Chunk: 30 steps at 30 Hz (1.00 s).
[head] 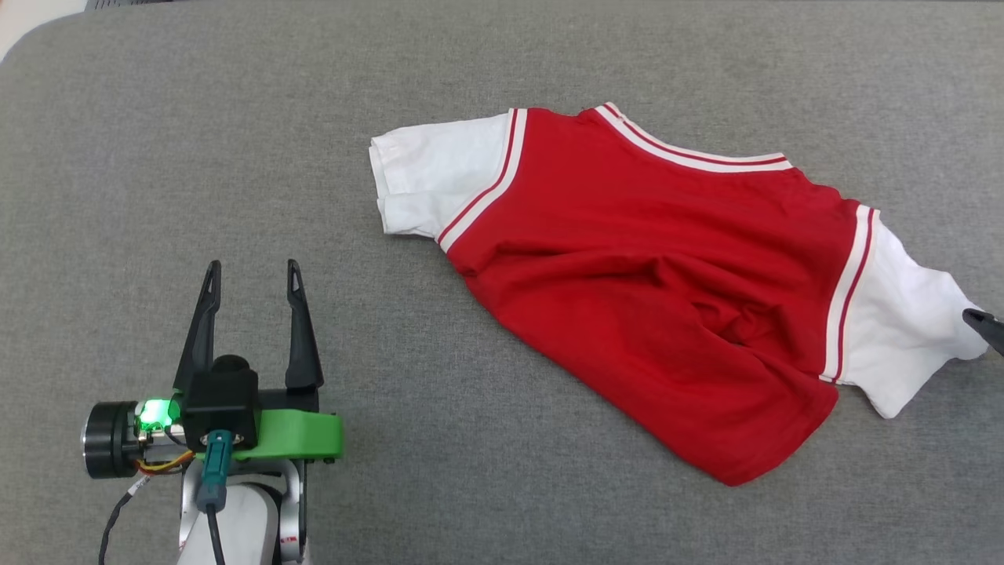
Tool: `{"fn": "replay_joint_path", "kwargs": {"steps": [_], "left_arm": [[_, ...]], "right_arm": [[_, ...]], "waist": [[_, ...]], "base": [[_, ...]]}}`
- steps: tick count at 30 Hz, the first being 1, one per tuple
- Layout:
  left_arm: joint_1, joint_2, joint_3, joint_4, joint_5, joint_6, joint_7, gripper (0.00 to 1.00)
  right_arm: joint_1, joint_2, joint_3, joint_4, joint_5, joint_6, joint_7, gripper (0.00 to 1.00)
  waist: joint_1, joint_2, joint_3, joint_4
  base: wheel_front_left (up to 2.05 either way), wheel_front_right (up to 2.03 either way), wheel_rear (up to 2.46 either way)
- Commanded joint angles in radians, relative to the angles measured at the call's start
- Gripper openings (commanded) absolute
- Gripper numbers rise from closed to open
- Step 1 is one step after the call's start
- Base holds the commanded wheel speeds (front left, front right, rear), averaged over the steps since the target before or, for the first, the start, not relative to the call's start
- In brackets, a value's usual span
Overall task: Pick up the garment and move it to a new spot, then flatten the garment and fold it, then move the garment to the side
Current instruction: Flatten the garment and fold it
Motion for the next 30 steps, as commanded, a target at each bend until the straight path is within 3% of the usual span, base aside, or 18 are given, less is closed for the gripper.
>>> {"fn": "replay_joint_path", "kwargs": {"steps": [1, 9, 16, 17, 19, 30], "left_arm": [[-0.026, -0.004, -0.002, -0.003, 0.012, -0.004, -0.006, 1.0], [-0.059, -0.008, -0.009, -0.002, 0.013, 0.001, -0.006, 1.0], [-0.059, -0.006, -0.003, 0.002, 0.009, 0.007, -0.006, 1.0], [-0.059, -0.005, -0.002, 0.003, 0.008, 0.008, -0.006, 1.0], [-0.061, -0.005, -0.001, 0.004, 0.007, 0.007, -0.006, 1.0], [-0.073, 0.023, 0.034, 0.024, -0.021, -0.045, -0.006, 1.0]], "right_arm": [[-0.03, 0.012, 0.01, 0.021, -0.014, -0.001, -0.008, 1.0], [-0.036, 0.034, 0.116, 0.149, -0.03, -0.001, -0.001, 1.0], [-0.018, 0.026, 0.18, 0.172, 0.019, -0.001, -0.015, 1.0], [-0.02, 0.026, 0.189, 0.169, 0.024, -0.001, -0.023, 0.74], [-0.027, 0.031, 0.194, 0.165, 0.03, -0.001, -0.048, 0.0], [-0.065, 0.046, 0.152, 0.065, -0.022, -0.001, -0.299, 0.0]], "waist": [[0.0, 0.0, 0.042, 0.025], [0.0, 0.0, 0.097, 0.055], [0.0, 0.0, 0.096, 0.052], [0.0, 0.0, 0.094, 0.049], [0.0, 0.0, 0.088, 0.043], [0.0, 0.0, 0.005, -0.011]], "base": [[0.0, 0.0, 0.0], [0.0, 0.0, 0.0], [0.0, 0.0, 0.0], [0.0, 0.0, 0.0], [0.0, 0.0, 0.0], [0.0, 0.0, 0.0]]}}
